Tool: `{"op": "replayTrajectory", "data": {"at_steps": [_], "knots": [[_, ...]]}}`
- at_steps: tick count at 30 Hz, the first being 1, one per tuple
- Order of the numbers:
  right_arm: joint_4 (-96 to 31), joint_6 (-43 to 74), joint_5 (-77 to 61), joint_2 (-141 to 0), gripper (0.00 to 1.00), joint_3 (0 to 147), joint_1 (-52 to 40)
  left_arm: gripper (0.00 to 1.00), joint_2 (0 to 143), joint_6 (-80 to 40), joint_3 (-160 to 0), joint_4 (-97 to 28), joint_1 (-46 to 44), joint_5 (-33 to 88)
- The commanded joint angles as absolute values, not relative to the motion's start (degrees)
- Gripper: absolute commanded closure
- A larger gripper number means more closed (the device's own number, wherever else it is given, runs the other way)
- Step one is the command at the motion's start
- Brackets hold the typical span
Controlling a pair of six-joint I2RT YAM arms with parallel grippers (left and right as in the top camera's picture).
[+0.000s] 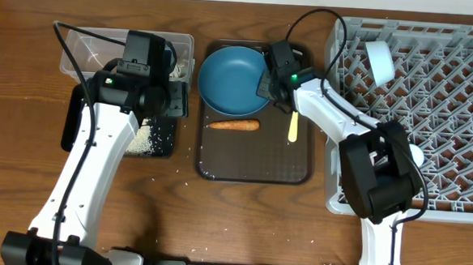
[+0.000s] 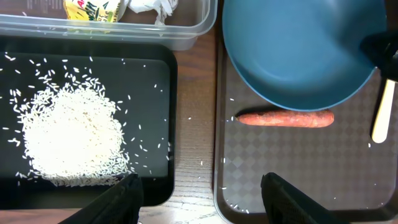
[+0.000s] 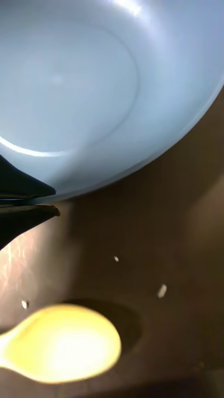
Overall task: Sort waste into correct bins and load items into the dishwasher rack
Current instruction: 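Carry teal bowl into dish rack and stand it on edge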
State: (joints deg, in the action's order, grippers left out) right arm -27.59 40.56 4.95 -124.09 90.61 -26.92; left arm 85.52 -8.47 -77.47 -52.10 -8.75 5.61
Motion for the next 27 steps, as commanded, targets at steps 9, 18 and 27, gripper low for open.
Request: {"op": "replayTrajectory", "data": {"at_steps": [9,18,27], "knots": [[-32.73,28.36,17.23,-102.72,0.99,93.34,-17.78,0.34,86.06,-7.31,-77.08,-51.75,-8.78,5.30],[-42.72,28.93,58.94,-84.53,0.99,93.32,-11.44,0.31,86.06,-7.31,-77.08,-50.92,-8.78,5.32],[-42.96,17.30,90.67,-86.15,0.99,93.30,-1.80,0.31,86.06,-7.55,-77.10,-49.50,-8.78,5.34]]}}
